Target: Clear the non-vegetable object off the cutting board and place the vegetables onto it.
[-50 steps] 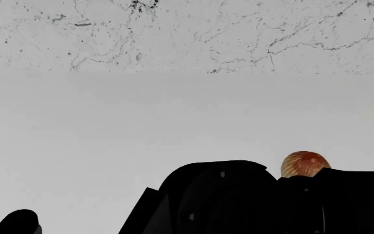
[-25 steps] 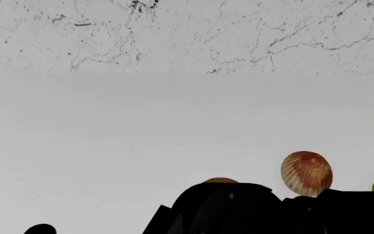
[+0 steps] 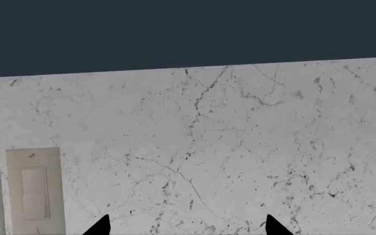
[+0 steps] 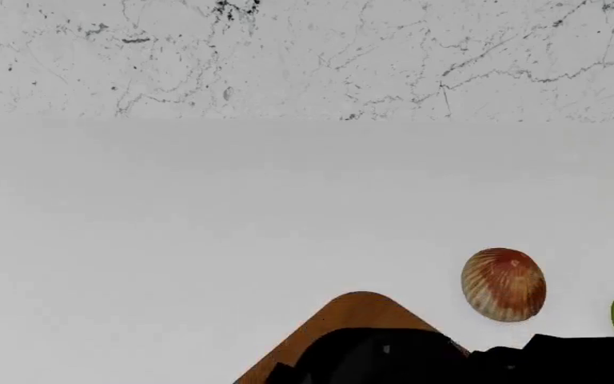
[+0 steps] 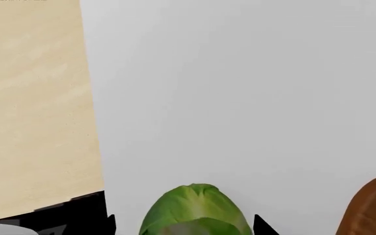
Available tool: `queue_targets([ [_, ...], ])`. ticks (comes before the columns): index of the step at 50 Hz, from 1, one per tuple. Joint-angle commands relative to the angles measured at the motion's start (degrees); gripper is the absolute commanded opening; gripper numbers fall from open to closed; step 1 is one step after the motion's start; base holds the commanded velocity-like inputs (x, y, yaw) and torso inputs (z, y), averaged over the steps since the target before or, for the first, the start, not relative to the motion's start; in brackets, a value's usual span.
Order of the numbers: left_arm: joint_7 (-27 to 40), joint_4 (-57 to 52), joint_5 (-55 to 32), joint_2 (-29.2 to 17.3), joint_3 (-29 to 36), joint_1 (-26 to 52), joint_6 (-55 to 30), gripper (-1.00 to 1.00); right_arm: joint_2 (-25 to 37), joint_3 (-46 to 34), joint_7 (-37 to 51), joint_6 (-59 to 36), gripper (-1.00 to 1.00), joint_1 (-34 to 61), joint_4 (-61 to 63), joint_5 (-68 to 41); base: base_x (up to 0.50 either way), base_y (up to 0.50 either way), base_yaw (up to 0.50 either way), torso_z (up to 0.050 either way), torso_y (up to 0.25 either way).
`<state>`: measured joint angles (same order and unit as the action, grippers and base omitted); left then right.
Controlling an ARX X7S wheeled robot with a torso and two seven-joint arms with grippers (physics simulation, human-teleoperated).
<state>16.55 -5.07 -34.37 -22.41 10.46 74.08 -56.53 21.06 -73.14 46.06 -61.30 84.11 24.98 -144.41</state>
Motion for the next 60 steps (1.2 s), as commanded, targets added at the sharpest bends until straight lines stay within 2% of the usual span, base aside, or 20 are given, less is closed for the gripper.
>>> queue_targets([
  [1,-1.58,-0.97,0.0,1.0,-2.13,-0.48,-0.24,1.0,-0.43,0.35,-1.36,0.89,1.0,-0.49,0.74,1.22,0.01,0.0,0.0,0.0,0.0],
  [25,-1.07,-1.53,-0.75,0.85,-2.4,-0.66,-0.62,1.0,2.5,0.06,-0.98,3.1,1.0,-3.74,3.06,3.0,0.01,0.0,0.0,0.0,0.0],
  [26,-1.03,-1.57,-0.86,0.87,-2.46,-0.48,-0.77,1.0,2.78,0.02,-0.83,3.17,-1.0,-3.78,3.26,3.02,0.0,0.0,0.0,0.0,0.0],
  [37,-0.94,-1.34,-1.08,0.84,-2.57,-0.23,-0.71,1.0,2.89,-0.41,-0.25,2.68,-1.0,-0.99,2.58,0.94,0.01,0.0,0.0,0.0,0.0],
  [43,-0.85,-1.37,-1.18,0.77,-2.64,-0.27,-0.62,1.0,3.38,1.44,-0.02,0.31,-1.0,5.51,0.22,-0.34,0.01,0.0,0.0,0.0,0.0],
  [49,-0.49,-1.89,-1.5,0.98,-2.62,-0.32,-0.98,1.0,5.49,2.35,0.63,-1.76,-1.0,10.05,-1.07,-1.14,0.0,0.0,0.0,0.0,0.0],
  [60,-0.22,-1.64,-1.57,1.1,-2.78,-0.09,-0.71,1.0,11.83,4.55,0.55,-4.52,-1.0,12.4,-3.89,2.16,0.0,0.0,0.0,0.0,0.0],
])
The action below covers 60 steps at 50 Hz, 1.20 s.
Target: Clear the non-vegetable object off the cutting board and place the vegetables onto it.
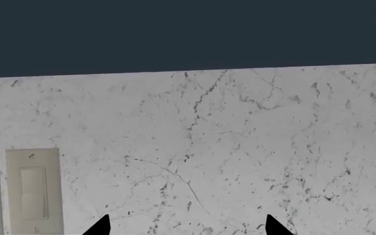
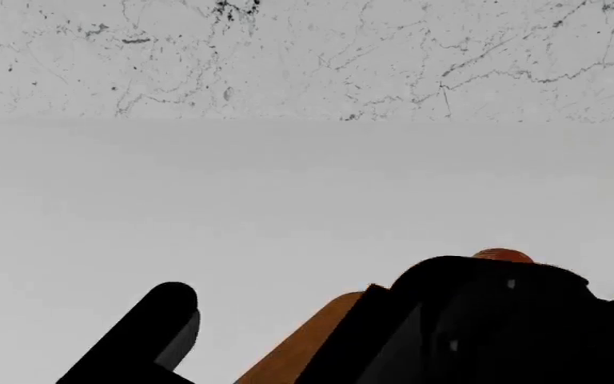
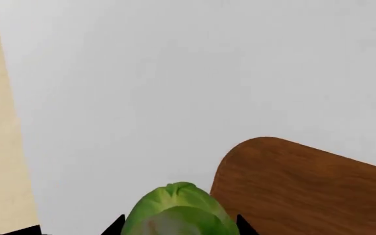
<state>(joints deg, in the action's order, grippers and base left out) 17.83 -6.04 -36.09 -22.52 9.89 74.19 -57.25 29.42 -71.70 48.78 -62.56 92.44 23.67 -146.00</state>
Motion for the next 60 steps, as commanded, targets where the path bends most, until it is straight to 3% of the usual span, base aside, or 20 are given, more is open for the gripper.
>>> queue_targets([
  [1,-1.5,-0.77,0.06,1.23,-2.17,-0.22,-0.08,1.0,4.28,3.5,-2.13,-3.14,-1.0,3.87,-2.57,4.32,0.0,0.0,0.0,0.0,0.0],
  [15,-1.36,-0.74,-0.1,1.22,-1.9,-0.14,-0.04,1.0,8.94,4.86,-4.68,-5.36,-1.0,1.01,-4.63,9.79,0.01,0.0,0.0,0.0,0.0],
  [35,-1.25,-0.77,-0.1,1.0,-1.41,-0.35,0.32,1.0,10.85,9.22,-15.91,-7.34,-1.0,-6.52,-10.15,23.98,0.01,0.0,0.0,0.0,0.0],
  [60,-1.15,-0.55,-0.4,0.67,-1.35,-0.4,0.65,1.0,13.69,8.4,-18.1,-6.05,-1.0,-11.47,-10.37,27.58,0.01,0.0,0.0,0.0,0.0],
])
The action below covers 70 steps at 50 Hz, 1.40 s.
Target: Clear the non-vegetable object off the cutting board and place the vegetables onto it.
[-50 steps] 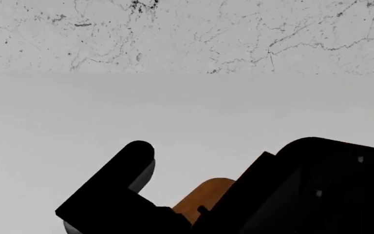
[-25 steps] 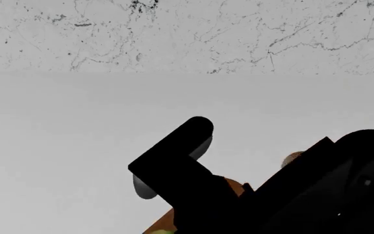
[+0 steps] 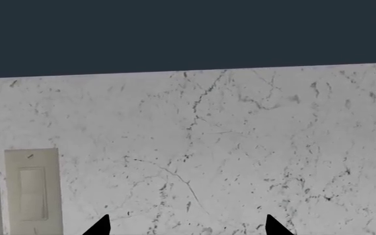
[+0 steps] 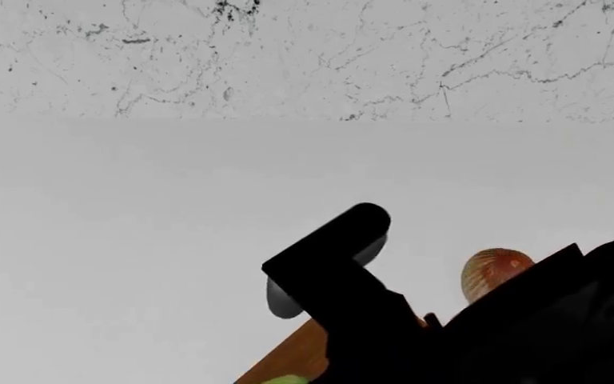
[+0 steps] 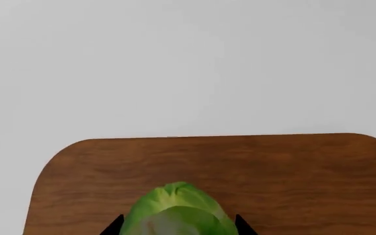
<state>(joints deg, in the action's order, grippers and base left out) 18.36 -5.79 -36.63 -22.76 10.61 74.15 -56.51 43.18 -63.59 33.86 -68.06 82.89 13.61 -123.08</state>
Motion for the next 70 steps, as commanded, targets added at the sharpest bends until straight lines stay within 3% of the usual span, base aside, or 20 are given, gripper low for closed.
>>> queue_targets([
  [1,-1.67,-0.85,0.1,0.89,-2.09,-0.37,-0.11,1.0,-0.09,0.22,-3.08,-0.52,-1.0,-1.86,-0.42,4.7,0.01,0.0,0.0,0.0,0.0],
  [5,-1.58,-0.98,-0.05,0.76,-2.22,-0.51,-0.18,1.0,0.04,0.04,-2.62,-0.26,-1.0,-1.85,-0.34,4.34,0.01,0.0,0.0,0.0,0.0],
  [6,-1.56,-0.94,-0.08,0.74,-2.29,-0.47,-0.19,1.0,0.09,-0.08,-2.32,-0.4,1.0,-1.55,-0.35,4.11,0.0,0.0,0.0,0.0,0.0],
  [36,-0.87,-1.7,-0.89,0.79,-2.1,0.09,-0.86,1.0,1.88,-0.9,9.49,-0.41,1.0,13.98,4.82,-10.35,0.01,0.0,0.0,0.0,0.0],
  [40,-0.87,-1.6,-1.04,0.87,-2.1,0.04,-0.86,1.0,3.73,-1.05,11.99,0.26,1.0,16.46,5.96,-12.98,0.0,0.0,0.0,0.0,0.0],
  [41,-0.88,-1.77,-1.24,1.02,-2.15,0.23,-0.94,1.0,10.43,-0.12,15.3,2.3,1.0,17.81,8.07,-15.3,0.01,0.0,0.0,0.0,0.0],
  [42,-0.84,-1.75,-1.25,1.03,-2.16,0.24,-0.95,1.0,11.34,0.03,15.82,2.42,1.0,18.38,8.09,-15.78,0.0,0.0,0.0,0.0,0.0],
  [70,-0.66,-1.51,-1.6,1.55,-1.39,0.43,-0.62,1.0,28.24,0.67,19.77,1.5,1.0,19.78,9.09,-17.43,0.0,0.0,0.0,0.0,0.0],
])
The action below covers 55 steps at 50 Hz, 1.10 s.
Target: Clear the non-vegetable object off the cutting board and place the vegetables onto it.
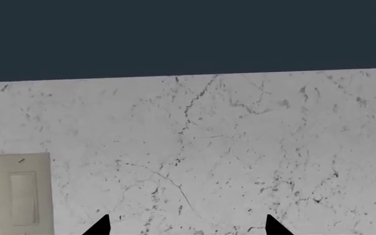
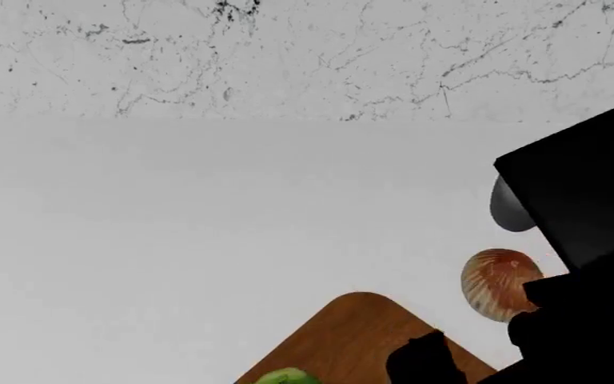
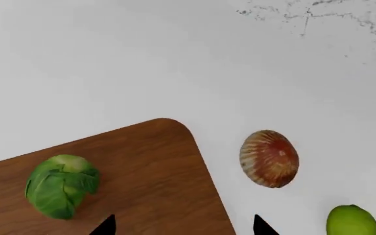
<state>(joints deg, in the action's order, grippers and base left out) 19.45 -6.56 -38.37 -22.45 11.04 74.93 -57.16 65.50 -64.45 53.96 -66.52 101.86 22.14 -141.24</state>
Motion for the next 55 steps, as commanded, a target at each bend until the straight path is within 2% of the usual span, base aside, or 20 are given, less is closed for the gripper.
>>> queue_targets([
  [1,-1.75,-0.72,0.19,1.22,-1.76,-0.44,0.1,1.0,6.29,1.72,-0.37,0.21,1.0,0.78,0.54,0.95,0.0,0.0,0.0,0.0,0.0],
  [14,-1.71,-0.81,0.19,1.02,-1.5,-1.02,0.53,1.0,11.74,2.56,-1.02,-0.72,1.0,-0.04,-0.26,4.65,0.0,0.0,0.0,0.0,0.0],
  [28,-1.65,-0.81,0.48,1.03,-0.69,-1.05,0.95,1.0,15.42,3.39,-7.67,3.89,1.0,-3.99,-2.02,15.22,0.0,0.0,0.0,0.0,0.0],
  [41,-2.03,0.2,0.86,1.15,0.03,-1.0,1.84,1.0,15.13,2.94,-10.92,6.59,1.0,-6.23,-7.17,23.44,0.0,0.0,0.0,0.0,0.0],
  [55,-2.4,1.42,1.44,1.28,1.06,0.38,2.4,1.0,8.9,1.41,-15.2,10.86,1.0,-9.39,-15.8,33.32,0.01,0.0,0.0,0.0,0.0],
])
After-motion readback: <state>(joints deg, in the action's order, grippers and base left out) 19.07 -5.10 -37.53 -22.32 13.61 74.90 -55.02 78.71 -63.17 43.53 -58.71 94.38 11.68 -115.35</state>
